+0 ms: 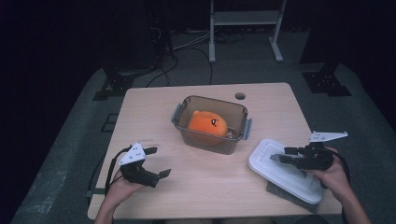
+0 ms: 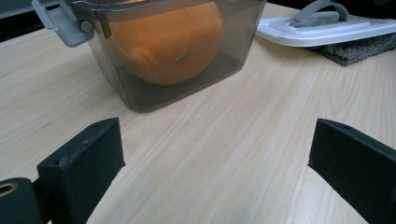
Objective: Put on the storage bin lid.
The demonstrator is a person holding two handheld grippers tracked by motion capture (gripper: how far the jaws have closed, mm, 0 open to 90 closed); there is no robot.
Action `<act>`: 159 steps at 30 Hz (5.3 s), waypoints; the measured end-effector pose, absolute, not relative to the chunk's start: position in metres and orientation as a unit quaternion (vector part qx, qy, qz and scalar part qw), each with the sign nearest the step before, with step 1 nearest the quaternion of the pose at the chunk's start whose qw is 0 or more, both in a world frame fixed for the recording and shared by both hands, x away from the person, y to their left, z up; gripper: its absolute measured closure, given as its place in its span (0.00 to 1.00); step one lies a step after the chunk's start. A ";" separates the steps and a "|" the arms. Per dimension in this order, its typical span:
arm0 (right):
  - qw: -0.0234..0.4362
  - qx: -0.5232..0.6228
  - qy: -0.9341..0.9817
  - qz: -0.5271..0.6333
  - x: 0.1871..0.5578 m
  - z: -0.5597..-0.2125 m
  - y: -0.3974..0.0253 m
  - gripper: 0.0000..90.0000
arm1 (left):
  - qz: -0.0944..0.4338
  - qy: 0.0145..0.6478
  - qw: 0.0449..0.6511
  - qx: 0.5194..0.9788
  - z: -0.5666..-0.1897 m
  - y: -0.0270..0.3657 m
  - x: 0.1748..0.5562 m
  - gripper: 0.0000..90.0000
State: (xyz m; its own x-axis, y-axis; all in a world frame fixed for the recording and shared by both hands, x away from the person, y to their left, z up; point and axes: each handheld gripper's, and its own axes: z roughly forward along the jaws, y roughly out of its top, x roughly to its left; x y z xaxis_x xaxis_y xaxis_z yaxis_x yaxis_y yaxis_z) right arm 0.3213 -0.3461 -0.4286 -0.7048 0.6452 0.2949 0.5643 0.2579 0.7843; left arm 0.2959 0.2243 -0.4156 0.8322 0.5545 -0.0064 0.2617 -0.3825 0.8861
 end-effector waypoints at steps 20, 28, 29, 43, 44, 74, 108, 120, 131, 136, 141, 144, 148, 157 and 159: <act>0.069 0.384 0.792 0.470 0.312 -0.442 -0.355 0.65 | 0.145 0.249 0.496 0.819 -0.416 0.224 0.296 0.03; 0.072 0.384 0.791 0.470 0.311 -0.446 -0.356 0.68 | 0.146 0.248 0.495 0.820 -0.416 0.224 0.296 0.03; 0.070 0.386 0.791 0.469 0.311 -0.448 -0.356 0.68 | 0.146 0.248 0.495 0.820 -0.416 0.224 0.296 0.03; 0.072 0.386 0.793 0.465 0.310 -0.449 -0.359 0.72 | 0.146 0.248 0.494 0.820 -0.416 0.225 0.296 0.03; 0.071 0.387 0.793 0.465 0.310 -0.448 -0.359 0.72 | 0.146 0.248 0.494 0.820 -0.416 0.224 0.296 0.03; 0.081 0.368 0.794 0.477 0.304 -0.392 -0.364 0.73 | 0.146 0.249 0.495 0.819 -0.416 0.225 0.296 0.03; 0.093 0.299 0.814 0.489 0.330 -0.302 -0.315 0.73 | 0.147 0.253 0.500 0.815 -0.415 0.229 0.297 0.03; 0.082 0.272 0.824 0.491 0.347 -0.290 -0.286 0.73 | 0.145 0.251 0.500 0.816 -0.415 0.228 0.296 0.03; 0.076 0.252 0.832 0.489 0.364 -0.279 -0.258 0.73 | 0.146 0.250 0.502 0.815 -0.413 0.230 0.296 0.03; 0.073 0.241 0.836 0.488 0.372 -0.273 -0.245 0.73 | 0.146 0.252 0.503 0.814 -0.413 0.230 0.296 0.03; 0.070 0.234 0.839 0.486 0.378 -0.270 -0.235 0.73 | 0.147 0.251 0.505 0.813 -0.413 0.231 0.296 0.03; 0.070 0.230 0.841 0.484 0.381 -0.270 -0.229 0.73 | 0.148 0.250 0.505 0.813 -0.413 0.231 0.295 0.03; 0.067 0.227 0.842 0.484 0.385 -0.270 -0.224 0.73 | 0.147 0.252 0.506 0.812 -0.413 0.231 0.295 0.03; 0.065 0.219 0.844 0.485 0.397 -0.268 -0.209 0.73 | 0.148 0.252 0.507 0.811 -0.413 0.232 0.295 0.03; 0.065 0.218 0.845 0.484 0.399 -0.268 -0.206 0.73 | 0.148 0.252 0.507 0.811 -0.413 0.232 0.295 0.03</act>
